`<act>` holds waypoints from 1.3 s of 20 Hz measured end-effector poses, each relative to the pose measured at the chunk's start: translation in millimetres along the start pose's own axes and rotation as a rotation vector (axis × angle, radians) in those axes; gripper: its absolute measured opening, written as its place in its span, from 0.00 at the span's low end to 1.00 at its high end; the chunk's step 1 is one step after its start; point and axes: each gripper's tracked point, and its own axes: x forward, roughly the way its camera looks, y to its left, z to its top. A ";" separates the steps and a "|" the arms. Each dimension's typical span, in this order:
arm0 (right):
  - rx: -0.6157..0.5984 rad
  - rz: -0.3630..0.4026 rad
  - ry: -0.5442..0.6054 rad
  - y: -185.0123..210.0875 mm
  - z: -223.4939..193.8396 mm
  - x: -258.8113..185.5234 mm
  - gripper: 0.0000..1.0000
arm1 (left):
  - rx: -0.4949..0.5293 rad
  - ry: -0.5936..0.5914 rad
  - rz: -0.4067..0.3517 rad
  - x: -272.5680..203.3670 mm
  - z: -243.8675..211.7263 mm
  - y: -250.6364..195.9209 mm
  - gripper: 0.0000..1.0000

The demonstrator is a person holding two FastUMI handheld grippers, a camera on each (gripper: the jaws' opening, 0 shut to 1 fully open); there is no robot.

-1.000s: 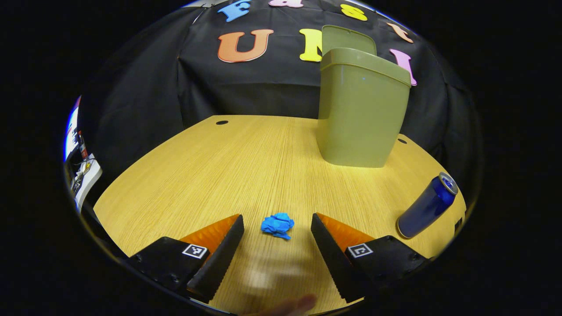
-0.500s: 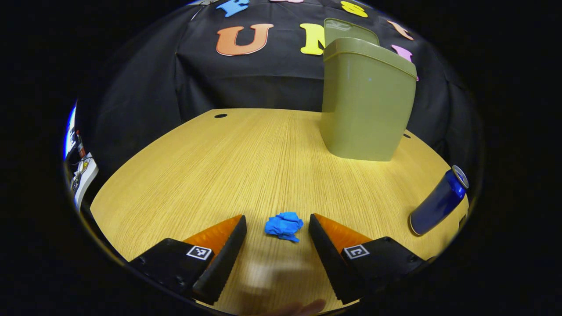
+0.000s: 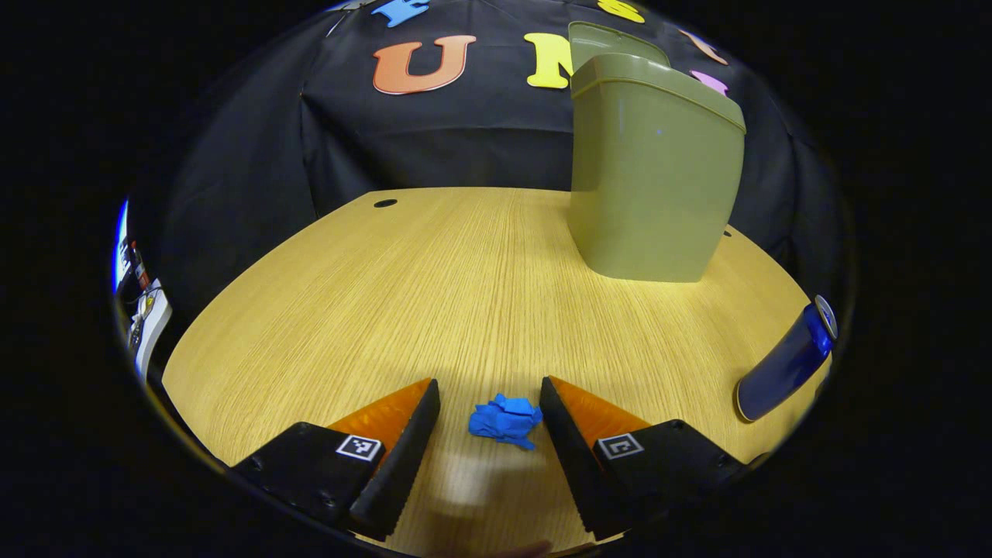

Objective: Press the lid of the desktop garbage bin to open it, pick up the crumpled paper on the desktop and throw it into the bin, then pick up the pop can on the desktop and drop it into the bin, and finally close the garbage bin lid.

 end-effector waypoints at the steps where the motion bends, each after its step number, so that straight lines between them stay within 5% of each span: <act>1: 0.000 0.000 0.000 0.4 0.0 0.9 0.98 | -0.005 0.001 0.005 2.2 3.1 3.3 0.81; 5: 0.001 -0.006 0.006 -0.2 -0.9 5.1 0.95 | 0.013 0.004 -0.011 7.0 5.6 0.2 0.69; 8: 0.012 -0.007 0.008 0.7 -1.1 6.7 0.95 | 0.029 0.005 -0.034 6.2 5.6 -1.3 0.75; 15: 0.044 -0.008 0.027 1.9 -5.3 15.6 0.95 | 0.045 -0.010 -0.039 1.2 6.2 -1.7 0.45; 26: 0.032 -0.020 -0.018 21.3 3.1 29.9 0.94 | 0.028 -0.156 -0.079 -27.8 31.4 -17.8 0.42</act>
